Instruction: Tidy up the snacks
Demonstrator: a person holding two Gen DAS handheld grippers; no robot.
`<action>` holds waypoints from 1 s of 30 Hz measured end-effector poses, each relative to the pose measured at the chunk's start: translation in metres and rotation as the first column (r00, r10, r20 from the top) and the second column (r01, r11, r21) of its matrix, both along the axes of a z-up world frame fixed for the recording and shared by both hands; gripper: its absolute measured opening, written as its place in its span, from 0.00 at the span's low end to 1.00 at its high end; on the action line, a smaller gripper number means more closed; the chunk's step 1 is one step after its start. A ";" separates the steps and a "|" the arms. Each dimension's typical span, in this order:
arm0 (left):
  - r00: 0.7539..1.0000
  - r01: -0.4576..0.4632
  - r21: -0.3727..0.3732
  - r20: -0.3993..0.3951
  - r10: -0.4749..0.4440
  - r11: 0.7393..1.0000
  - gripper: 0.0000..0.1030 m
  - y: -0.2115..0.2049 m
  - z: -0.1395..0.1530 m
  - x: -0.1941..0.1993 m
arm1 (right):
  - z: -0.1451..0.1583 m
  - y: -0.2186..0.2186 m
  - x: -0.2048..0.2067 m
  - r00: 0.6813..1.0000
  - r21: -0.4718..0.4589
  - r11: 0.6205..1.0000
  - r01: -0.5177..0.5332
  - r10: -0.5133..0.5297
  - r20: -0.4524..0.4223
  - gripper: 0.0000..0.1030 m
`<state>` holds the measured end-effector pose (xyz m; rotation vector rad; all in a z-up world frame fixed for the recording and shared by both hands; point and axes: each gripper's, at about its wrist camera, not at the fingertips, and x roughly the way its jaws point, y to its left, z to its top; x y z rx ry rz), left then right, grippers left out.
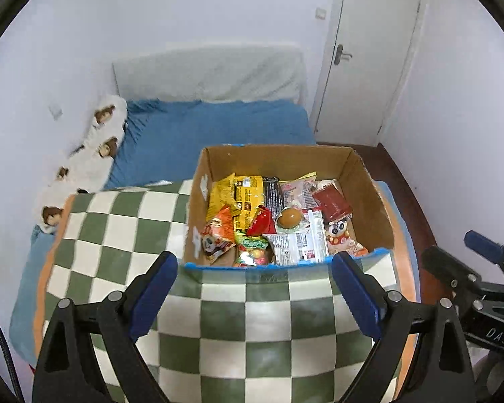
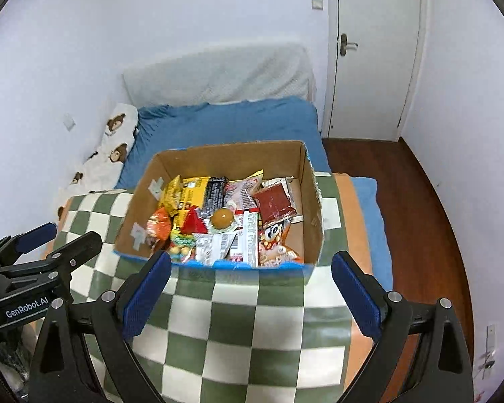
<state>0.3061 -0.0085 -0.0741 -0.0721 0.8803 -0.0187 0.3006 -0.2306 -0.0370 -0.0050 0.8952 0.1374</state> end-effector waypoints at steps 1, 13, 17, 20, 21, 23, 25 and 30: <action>1.000 0.000 0.011 0.009 0.000 1.000 0.91 -0.001 0.004 -0.010 | 0.005 -0.001 -0.010 1.000 0.000 1.000 0.000 0.000 0.011 0.95; 0.997 -0.020 0.048 0.075 0.016 0.999 0.91 -0.005 0.040 -0.085 | 0.057 -0.008 -0.107 0.995 0.034 0.999 -0.004 0.000 0.097 0.96; 0.995 -0.021 0.047 0.094 0.017 0.999 0.91 -0.006 0.047 -0.100 | 0.066 -0.007 -0.123 0.992 0.019 1.000 -0.001 -0.001 0.128 0.96; 0.994 -0.022 0.046 0.105 0.017 0.999 0.91 -0.006 0.050 -0.108 | 0.071 -0.008 -0.130 0.990 0.016 1.000 0.000 -0.002 0.140 0.96; 0.994 -0.022 0.049 0.108 0.016 0.999 0.91 -0.006 0.051 -0.110 | 0.072 -0.007 -0.129 0.990 0.015 1.000 0.000 -0.002 0.140 0.96; 0.993 -0.026 0.050 0.113 0.021 0.998 0.91 -0.006 0.052 -0.110 | 0.072 -0.008 -0.130 0.990 0.016 1.000 0.000 -0.002 0.139 0.96; 0.993 -0.032 0.052 0.115 0.026 0.998 0.91 -0.005 0.051 -0.107 | 0.071 -0.007 -0.130 0.990 0.014 1.000 0.000 -0.002 0.138 0.97; 0.994 -0.025 0.062 0.111 0.018 0.998 0.98 -0.008 0.043 -0.093 | 0.064 -0.008 -0.118 0.992 0.006 1.000 0.016 -0.016 0.127 0.99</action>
